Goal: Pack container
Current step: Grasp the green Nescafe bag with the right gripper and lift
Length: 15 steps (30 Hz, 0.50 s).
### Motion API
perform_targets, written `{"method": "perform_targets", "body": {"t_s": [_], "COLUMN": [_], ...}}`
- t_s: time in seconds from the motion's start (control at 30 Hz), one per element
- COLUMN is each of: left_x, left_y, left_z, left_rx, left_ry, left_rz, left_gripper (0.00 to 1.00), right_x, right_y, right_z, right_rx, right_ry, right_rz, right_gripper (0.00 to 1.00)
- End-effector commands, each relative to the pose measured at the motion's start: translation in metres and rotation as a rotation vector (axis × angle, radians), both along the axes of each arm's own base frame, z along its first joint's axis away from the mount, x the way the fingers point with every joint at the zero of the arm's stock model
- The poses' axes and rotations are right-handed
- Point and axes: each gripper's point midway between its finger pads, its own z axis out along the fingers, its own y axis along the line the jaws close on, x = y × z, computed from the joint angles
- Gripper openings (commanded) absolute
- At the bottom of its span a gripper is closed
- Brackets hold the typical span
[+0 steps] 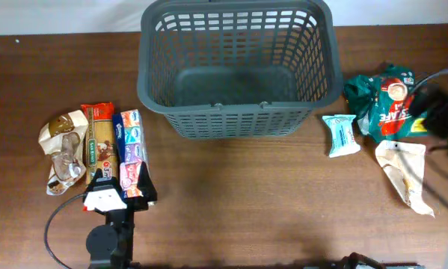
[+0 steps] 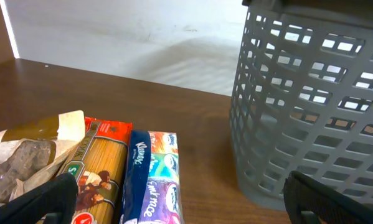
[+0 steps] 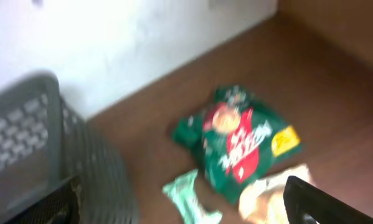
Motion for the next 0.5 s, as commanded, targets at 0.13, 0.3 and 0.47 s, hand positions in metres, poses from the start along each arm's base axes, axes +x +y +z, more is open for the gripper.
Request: {"method": "perform_targets", "body": {"t_s": [0.13,0.3,0.47], "left_x": [0.000,0.000,0.000], "left_y": [0.000,0.000,0.000], "left_z": [-0.001,-0.001,-0.001], "left_rx": [0.013,0.013,0.013], "left_ry": [0.000,0.000,0.000], "left_rz": [0.002,0.002,0.002], "left_gripper": [0.99,0.99,0.99], "right_x": [0.044,0.074,0.106], "right_y": [-0.062,-0.082,-0.078], "right_z": [-0.017,-0.096,-0.166], "right_rx": [-0.009,0.020,-0.056], "right_ry": [0.108,0.313,0.490], "right_rz": [-0.054,-0.031,0.102], "right_gripper": [0.99,0.99,0.99]}}
